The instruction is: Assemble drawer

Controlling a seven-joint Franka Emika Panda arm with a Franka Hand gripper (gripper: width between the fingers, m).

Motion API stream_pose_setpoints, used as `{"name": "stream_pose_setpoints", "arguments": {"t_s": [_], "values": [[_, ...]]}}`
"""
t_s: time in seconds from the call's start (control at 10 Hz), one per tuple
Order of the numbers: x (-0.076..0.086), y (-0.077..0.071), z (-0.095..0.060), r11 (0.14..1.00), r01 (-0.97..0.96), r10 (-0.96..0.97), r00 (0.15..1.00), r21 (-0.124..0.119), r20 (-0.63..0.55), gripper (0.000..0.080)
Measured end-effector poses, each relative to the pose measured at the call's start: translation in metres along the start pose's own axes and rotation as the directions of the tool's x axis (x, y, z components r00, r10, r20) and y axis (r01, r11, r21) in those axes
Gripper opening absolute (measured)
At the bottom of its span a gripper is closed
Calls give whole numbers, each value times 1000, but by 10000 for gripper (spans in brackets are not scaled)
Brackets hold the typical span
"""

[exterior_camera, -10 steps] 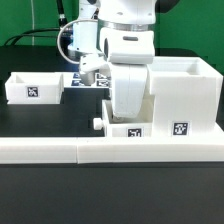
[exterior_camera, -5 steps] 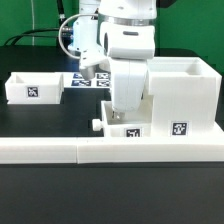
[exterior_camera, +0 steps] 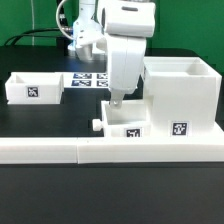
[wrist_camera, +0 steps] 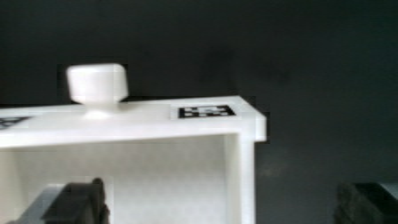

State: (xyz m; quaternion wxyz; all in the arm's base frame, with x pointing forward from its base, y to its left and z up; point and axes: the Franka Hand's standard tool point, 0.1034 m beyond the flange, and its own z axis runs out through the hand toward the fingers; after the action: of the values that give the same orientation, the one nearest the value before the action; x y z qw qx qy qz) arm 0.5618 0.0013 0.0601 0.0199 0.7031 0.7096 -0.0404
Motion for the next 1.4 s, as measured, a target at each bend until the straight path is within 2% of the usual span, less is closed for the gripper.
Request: {"name": "stream_pose_setpoints", "arguments": {"t_s": [0.2,0.5,0.6,0.7,0.9,1.1,1.4], "values": [[-20,1,-4,999,52,-52,999,0,5,649],[-32,0,-2,998,63,-63,998,3,-5,649],[-41,-2,1,997,76,-76,996,6,-37,649],[-53,-4,11,994,110,-109,991,11,-82,649],[-64,-3,22,989,143,-137,979,32,-149,649],[-67,-6,31,986,157,-144,966,47,-213,649],[-46,-4,34,988,144,-129,965,54,-228,649]]}}
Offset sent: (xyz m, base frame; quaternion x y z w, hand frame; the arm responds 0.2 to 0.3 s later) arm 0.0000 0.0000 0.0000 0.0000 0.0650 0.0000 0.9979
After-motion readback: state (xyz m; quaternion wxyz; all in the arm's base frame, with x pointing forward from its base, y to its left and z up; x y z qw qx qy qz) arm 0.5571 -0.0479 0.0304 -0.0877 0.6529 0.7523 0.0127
